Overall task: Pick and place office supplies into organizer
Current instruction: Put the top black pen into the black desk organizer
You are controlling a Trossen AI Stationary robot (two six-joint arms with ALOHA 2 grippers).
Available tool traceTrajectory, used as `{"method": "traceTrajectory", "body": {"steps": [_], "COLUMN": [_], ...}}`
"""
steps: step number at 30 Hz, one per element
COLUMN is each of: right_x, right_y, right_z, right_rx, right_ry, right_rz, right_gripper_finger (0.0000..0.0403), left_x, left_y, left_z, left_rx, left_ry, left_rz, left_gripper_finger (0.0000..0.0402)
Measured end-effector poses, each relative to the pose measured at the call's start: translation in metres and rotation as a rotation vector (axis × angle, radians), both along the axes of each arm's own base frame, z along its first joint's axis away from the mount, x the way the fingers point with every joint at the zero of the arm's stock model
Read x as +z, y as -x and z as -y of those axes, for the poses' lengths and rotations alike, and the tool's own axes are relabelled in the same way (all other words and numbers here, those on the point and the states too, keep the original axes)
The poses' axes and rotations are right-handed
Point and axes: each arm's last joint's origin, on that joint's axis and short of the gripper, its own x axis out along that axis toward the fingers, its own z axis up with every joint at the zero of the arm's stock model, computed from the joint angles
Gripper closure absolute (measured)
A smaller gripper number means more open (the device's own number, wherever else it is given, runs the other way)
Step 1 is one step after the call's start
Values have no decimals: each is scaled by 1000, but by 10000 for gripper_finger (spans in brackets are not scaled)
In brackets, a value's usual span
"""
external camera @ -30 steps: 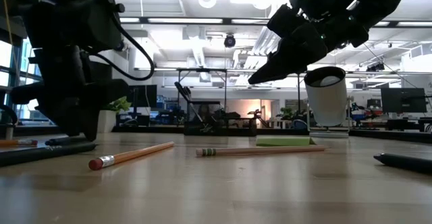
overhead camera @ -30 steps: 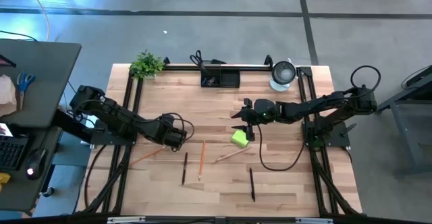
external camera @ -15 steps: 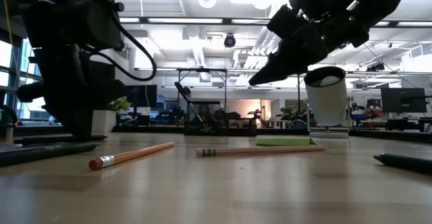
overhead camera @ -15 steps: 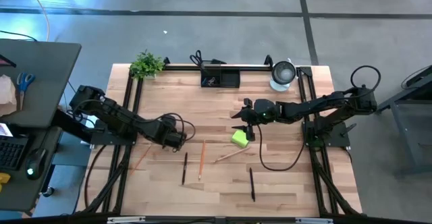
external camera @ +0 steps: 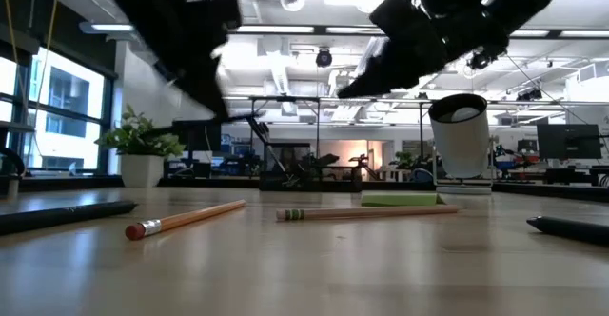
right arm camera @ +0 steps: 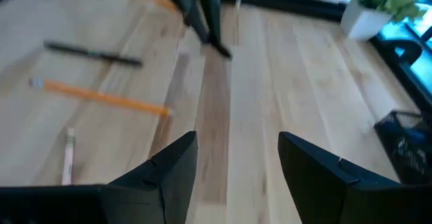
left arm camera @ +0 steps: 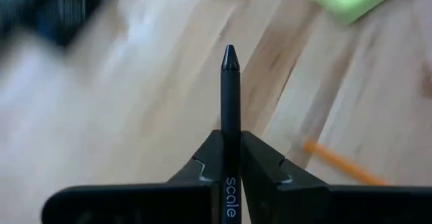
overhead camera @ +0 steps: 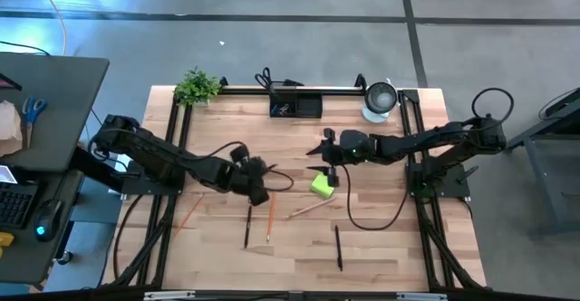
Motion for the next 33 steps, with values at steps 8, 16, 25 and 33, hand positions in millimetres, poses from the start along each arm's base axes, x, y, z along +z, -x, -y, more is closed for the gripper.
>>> {"method": "traceTrajectory", "body": {"steps": [8, 16, 25, 33], "right_x": [33, 53, 61, 53], "right_y": [-16, -21, -25, -28], "right_z": [-11, -56, -20, 41], "right_rx": [90, 108, -152, -121], "right_ry": [-3, 303, -28, -531], "right_rz": [-24, -3, -34, -39], "right_gripper_finger": [199, 199, 199, 199], "left_x": [24, 20, 22, 23], "left_y": [-20, -23, -19, -12], "left_z": [-4, -8, 22, 50], "left_rx": [-271, -312, -637, -991], "left_ry": [-197, -187, -464, -761], "left_rz": [-21, -43, -230, -441], "left_gripper_finger": [393, 399, 397, 385]}}
